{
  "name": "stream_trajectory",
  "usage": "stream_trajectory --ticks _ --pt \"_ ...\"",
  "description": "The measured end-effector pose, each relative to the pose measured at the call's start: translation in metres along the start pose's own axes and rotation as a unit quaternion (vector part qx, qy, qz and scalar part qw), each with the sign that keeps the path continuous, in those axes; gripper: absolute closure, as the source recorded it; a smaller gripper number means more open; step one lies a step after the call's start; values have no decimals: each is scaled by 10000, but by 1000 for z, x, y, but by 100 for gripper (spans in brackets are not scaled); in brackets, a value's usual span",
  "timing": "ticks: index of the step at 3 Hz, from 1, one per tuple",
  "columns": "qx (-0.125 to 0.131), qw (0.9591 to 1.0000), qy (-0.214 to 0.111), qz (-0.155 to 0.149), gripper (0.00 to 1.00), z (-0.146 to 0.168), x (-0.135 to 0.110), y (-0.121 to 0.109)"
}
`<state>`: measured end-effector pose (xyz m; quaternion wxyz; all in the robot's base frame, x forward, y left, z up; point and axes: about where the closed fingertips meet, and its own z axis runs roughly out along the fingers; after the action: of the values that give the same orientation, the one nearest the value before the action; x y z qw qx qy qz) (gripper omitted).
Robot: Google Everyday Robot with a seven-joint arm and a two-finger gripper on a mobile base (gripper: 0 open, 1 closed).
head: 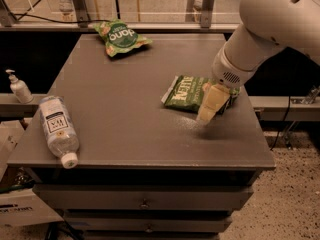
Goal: Move green jalapeno chip bag near blue plastic bottle
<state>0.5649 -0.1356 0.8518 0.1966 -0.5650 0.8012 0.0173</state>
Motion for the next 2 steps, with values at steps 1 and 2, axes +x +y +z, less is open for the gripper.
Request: stream_trajectory --ticks 1,2 --pt "54 10000 41 66 0 8 -1 -13" --pt "96 9999 39 64 18 12 -2 -18"
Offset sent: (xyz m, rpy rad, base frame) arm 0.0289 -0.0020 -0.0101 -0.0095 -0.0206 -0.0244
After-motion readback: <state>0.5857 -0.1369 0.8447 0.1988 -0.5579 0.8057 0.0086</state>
